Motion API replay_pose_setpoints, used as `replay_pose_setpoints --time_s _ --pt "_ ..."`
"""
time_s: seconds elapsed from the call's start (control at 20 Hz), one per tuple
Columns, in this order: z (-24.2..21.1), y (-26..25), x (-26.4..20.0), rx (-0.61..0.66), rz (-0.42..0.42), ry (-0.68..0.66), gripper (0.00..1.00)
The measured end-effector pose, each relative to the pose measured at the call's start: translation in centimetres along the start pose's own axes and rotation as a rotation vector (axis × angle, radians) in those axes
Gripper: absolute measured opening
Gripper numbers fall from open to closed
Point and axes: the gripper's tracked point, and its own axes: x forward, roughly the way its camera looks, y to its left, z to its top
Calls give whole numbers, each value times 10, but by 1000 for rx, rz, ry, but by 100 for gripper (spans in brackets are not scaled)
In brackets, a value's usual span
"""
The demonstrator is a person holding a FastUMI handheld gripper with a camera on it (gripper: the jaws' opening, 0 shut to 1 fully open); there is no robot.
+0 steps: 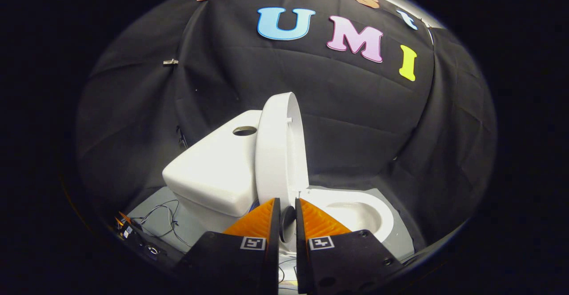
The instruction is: Open the toilet lid.
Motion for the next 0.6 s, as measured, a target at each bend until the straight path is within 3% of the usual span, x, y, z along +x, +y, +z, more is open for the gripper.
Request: replay_pose_setpoints --time_s 0.1,0.25,0.45,0.6 --pt "-1 4 1 15 23 0 23" --pt "1 8 0 -9 56 -3 42" --pt "3 -1 -5 -27 45 -10 100" --pt "9 -7 -12 -26 50 -22 99"
